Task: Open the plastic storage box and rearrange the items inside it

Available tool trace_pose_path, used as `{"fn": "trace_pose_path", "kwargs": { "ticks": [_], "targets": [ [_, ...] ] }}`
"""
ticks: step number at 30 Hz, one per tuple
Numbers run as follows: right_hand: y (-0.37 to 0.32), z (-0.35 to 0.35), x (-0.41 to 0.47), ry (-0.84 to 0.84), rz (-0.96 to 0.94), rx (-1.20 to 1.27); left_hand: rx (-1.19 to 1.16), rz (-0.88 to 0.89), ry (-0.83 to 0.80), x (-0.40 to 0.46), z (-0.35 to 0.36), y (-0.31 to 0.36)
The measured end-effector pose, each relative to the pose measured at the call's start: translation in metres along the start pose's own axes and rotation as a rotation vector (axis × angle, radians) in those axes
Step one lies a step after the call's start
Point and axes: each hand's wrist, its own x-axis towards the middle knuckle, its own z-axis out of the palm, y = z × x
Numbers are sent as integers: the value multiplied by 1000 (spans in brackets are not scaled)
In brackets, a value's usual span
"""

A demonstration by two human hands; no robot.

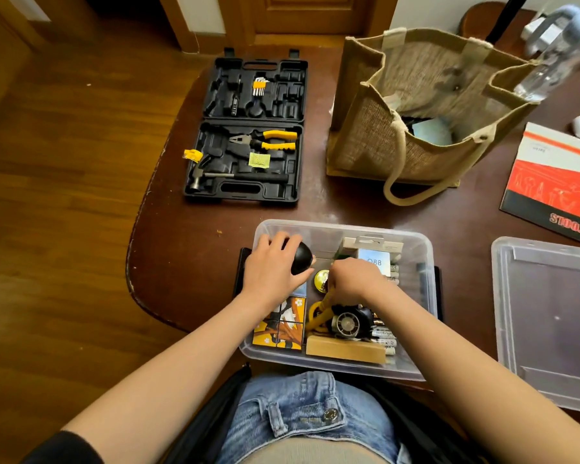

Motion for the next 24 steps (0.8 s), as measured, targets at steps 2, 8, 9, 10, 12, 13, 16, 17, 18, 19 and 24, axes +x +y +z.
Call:
{"fn": "trace_pose_path", "kwargs": {
  "ticks": [2, 8, 9, 10, 12, 13, 16, 17, 18, 19, 24],
  "targets": [
    [0, 1, -2, 41, 17, -5, 94, 15, 49, 3, 2, -1],
    [-2, 3, -2, 120, 32, 23, 61, -38, 54, 14, -2, -10],
    [-2, 4, -1, 135, 38, 30, 36, -41, 48, 15, -3, -10],
    [-2, 4, 1, 151, 36, 38, 9, -39, 41, 15, -5, -11],
    [-4, 4, 5, 179, 4, 75, -19, 0, 3, 14, -8, -17],
    [-5, 3, 8, 183, -20, 115, -8, 39, -33, 13, -10, -21],
    [-10, 4, 22, 137, -18, 372, 60, 136, -123, 9, -12, -32],
    [-12, 5, 28, 105, 6, 483, 64, 147, -126, 9, -13, -33],
    [-14, 6, 34, 62, 37, 599, 62, 145, -116, 9, -13, -34],
    [-16, 6, 38, 17, 71, 708, 60, 138, -103, 10, -12, -34],
    [-18, 8, 58, -81, 241, 1072, 29, 114, -32, 11, -7, -31]
  ]
}}
